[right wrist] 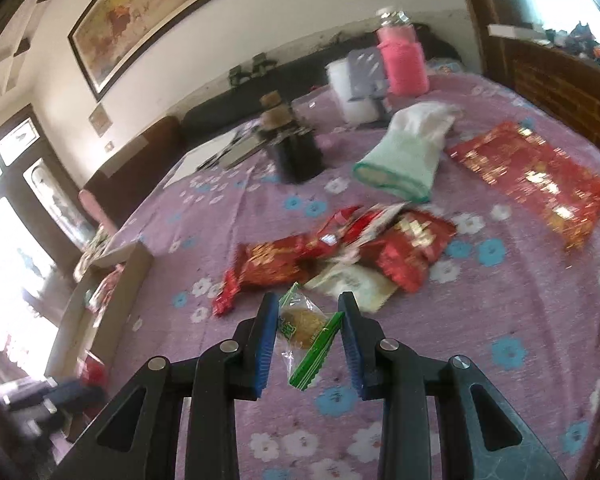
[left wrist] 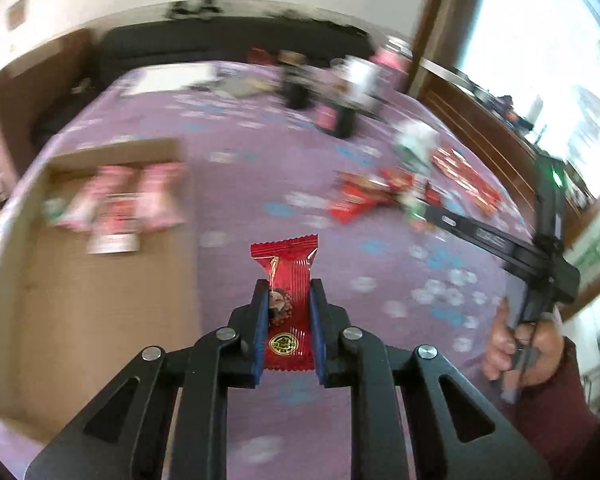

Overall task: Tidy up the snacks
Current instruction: 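Carry both snacks into the cardboard box and open both grippers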

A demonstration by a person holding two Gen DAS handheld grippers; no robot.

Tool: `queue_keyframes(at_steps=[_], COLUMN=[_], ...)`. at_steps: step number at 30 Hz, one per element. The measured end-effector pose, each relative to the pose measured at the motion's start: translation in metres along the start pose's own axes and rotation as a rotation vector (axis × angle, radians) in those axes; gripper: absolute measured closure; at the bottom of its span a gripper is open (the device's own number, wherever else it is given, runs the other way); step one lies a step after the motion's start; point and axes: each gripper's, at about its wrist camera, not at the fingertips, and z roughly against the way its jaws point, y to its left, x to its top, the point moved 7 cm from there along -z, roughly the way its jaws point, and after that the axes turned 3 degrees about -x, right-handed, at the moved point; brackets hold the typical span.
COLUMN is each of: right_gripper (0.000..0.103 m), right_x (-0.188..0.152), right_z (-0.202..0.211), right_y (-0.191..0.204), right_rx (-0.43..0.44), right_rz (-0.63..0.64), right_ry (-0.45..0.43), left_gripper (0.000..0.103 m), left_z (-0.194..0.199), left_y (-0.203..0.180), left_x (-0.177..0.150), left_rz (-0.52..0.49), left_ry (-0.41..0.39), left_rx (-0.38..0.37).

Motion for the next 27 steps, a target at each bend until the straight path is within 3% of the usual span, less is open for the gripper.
queue_keyframes(at_steps=[4,8,12,19,27], right_gripper=[0.071,0.071,0.072,0.072,0.072], right_x=[-0.003,-0.004,-0.005,-0.022,-0.061], right_z=[0.006,0.007,0.001,-0.027,-0.069], right_y=[0.026,0.065,0.122,0.224,0.289], right_rx=[0.096,0.206,0.241,0.290,0.290], right_rz=[-0.006,0.000,0.099,0.264,0.370], right_ry=[0.029,0.078,0.116,0.194,0.294], left_gripper=[0.087,0.087,0.087,0.087,0.087], left_z=[0.025,0.031,0.017,-0.010,-0.023], left_y=[0.078,0.133,0.168,0.196,0.215], left_x=[0.003,0.000,0.002,0.015,0.020], left_rz=[0.095,0.164,0.220,0.249,0.302], left_ry=[-0.025,-0.015,0.015,0.053,0.082], left_rx=[0.117,0.184,0.194,0.208,0.198])
